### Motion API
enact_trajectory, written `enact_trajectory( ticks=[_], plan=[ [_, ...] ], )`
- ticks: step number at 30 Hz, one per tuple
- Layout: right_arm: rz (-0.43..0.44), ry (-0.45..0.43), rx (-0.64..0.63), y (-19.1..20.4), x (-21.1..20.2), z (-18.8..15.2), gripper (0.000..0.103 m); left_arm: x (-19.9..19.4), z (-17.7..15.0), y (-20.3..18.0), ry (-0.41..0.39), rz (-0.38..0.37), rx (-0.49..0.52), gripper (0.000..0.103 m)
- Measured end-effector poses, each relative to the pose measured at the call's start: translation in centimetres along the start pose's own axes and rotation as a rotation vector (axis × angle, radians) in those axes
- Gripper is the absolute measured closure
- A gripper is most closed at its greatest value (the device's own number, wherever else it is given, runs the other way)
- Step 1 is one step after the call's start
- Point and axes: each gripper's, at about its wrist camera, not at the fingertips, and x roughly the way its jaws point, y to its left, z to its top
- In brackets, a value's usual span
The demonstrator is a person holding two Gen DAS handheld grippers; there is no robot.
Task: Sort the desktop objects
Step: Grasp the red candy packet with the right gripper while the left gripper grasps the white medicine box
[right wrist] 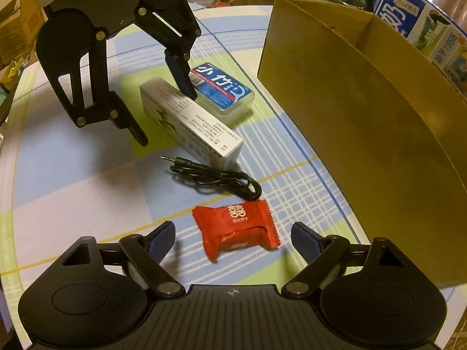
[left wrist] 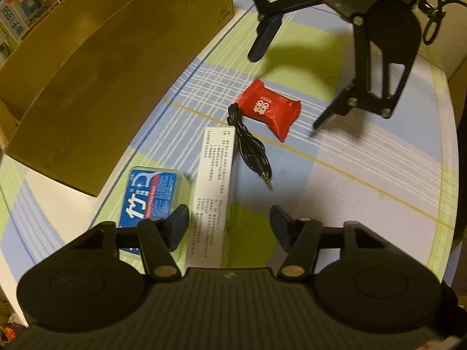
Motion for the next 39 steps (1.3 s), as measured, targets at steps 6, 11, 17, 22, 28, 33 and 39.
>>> enact_trajectory(
  ticks=[6,11,17,22,28,33,39],
  plan=[
    [0.038,0.030,-0.005,-0.9,1.3,0.3,0.026,0.7,0.1,0.7,-0.004,-0.023,-0.014,0.060],
    [0.076,0.046,0.029,-1.7,2.1,0.5,0.031,1.1,0.3,0.9,-0.003,-0.038,-0.004,0.062],
    [0.107,0.047,0.068,-1.9,2.0,0.5,0.043,1.3,0.3,1.0,-0.003,-0.051,-0.013,0.062],
    [0.080,0.038,0.077,-0.9,1.3,0.2,0.051,1.4,0.4,0.7,0.003,-0.050,-0.037,0.067],
    [0.056,0.042,0.141,0.9,0.3,-0.4,0.060,1.2,0.3,0.1,0.017,-0.011,-0.112,0.082],
    [0.045,0.044,0.242,2.3,-0.7,-1.2,0.063,0.6,-0.4,-1.2,0.034,0.015,-0.182,0.082],
    [0.022,0.051,0.354,5.1,-2.4,-3.1,0.063,-0.9,-2.0,-3.8,0.028,0.022,-0.290,0.082]
  ],
)
